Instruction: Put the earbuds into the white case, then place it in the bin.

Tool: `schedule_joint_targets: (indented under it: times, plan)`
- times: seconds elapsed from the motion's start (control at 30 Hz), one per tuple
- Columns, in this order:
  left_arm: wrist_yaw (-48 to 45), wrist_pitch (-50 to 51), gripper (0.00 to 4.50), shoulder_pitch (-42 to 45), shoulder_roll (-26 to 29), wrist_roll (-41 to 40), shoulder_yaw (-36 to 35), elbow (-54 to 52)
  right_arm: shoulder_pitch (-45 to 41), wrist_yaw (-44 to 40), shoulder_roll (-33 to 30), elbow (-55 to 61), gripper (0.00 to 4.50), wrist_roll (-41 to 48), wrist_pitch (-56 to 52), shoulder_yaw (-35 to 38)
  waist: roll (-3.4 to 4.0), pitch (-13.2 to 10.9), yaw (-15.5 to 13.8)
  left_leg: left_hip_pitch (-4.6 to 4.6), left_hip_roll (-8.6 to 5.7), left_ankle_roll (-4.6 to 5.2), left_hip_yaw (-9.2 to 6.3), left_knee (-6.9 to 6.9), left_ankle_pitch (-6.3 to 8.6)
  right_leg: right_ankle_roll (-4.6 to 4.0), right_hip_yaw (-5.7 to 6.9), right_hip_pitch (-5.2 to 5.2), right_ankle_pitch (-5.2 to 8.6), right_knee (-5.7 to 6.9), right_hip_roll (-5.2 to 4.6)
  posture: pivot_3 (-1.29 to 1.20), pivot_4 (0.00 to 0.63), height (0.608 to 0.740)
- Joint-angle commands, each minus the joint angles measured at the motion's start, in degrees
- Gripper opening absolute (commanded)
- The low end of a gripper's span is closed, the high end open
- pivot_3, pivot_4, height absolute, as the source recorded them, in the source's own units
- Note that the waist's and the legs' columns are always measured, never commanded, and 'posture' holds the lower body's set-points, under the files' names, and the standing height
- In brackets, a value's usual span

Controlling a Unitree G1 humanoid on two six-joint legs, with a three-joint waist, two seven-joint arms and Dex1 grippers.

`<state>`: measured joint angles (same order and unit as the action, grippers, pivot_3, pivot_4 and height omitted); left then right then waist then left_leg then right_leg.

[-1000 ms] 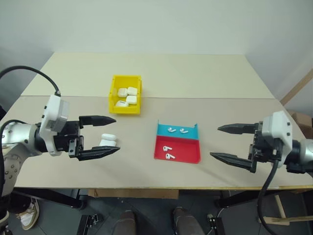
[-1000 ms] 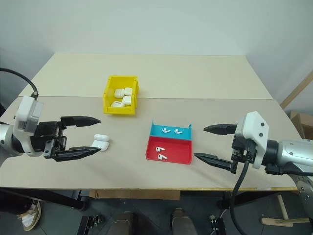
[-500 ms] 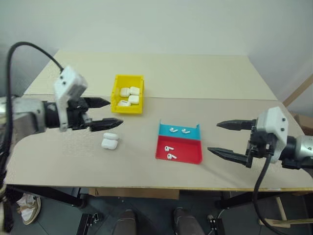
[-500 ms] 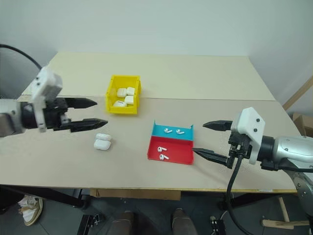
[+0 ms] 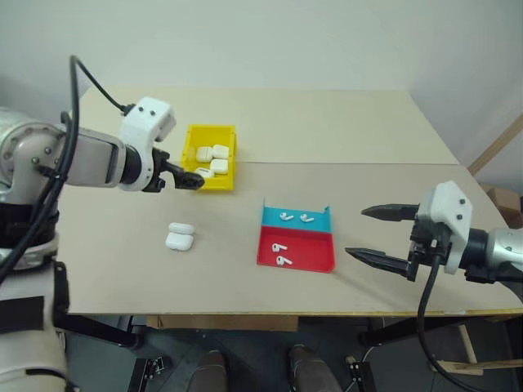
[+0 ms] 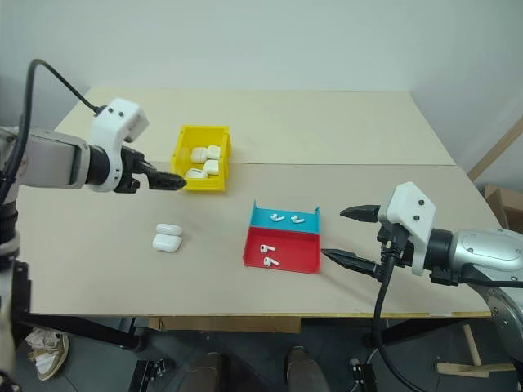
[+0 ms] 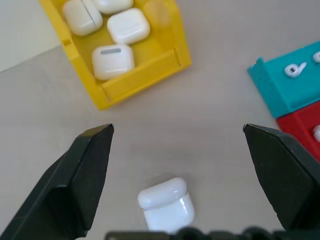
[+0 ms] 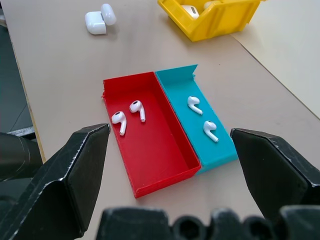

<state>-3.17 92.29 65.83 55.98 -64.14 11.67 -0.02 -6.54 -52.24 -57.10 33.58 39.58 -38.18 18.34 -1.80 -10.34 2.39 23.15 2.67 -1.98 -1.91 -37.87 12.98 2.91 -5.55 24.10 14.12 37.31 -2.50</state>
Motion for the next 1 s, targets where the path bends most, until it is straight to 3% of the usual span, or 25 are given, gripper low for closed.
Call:
schedule_joint_targets:
  times: [0.03,0.17,0.3,0.53,1.0]
  plan:
    - [10.99,0.21,4.5,9.01,4.06,-17.26,12.59,11.81,-0.89,-1.12,-1.54,0.53,4.47,0.78,-0.51,0.45,-0.02,-0.01,-0.15,0.0,0.0,0.0,-0.01,-0.01,0.0,0.01,0.01,0.0,0.01,0.05,0.0,0.0,0.15,0.74]
    - [22.46,0.21,4.5,15.98,5.61,-37.5,23.86,20.95,-1.39,-2.2,-2.55,-0.2,4.47,0.82,-0.98,0.42,-0.02,-0.01,-0.2,0.04,-0.03,0.0,-0.03,0.0,0.0,0.03,0.01,0.04,0.02,0.02,-0.03,0.0,0.15,0.74]
    - [32.85,0.21,4.5,18.21,4.21,-48.17,31.63,26.56,-2.33,-3.8,-3.73,-1.15,4.47,0.83,-1.25,0.31,-0.01,-0.01,-0.25,0.07,-0.07,-0.01,-0.02,-0.01,0.0,0.04,0.0,0.06,0.03,0.04,-0.08,0.0,0.15,0.74]
    - [44.05,-1.01,4.5,15.59,-0.89,-48.86,30.5,31.82,-3.59,-5.79,-5.17,-2.18,4.47,0.89,-1.48,0.21,-0.02,-0.01,-0.3,0.05,-0.13,-0.06,-0.02,-0.01,-0.03,0.02,-0.01,0.07,0.03,0.1,-0.1,0.0,0.15,0.74]
    - [60.48,-2.77,4.5,5.48,-8.74,-48.86,17.75,34.81,-4.31,-8.37,-6.44,-3.05,4.47,0.57,-1.05,0.48,-0.02,0.0,-0.95,0.04,-0.17,-0.11,-0.03,-0.01,-0.07,-0.01,-0.01,0.05,0.03,0.1,-0.13,0.0,0.15,0.74]
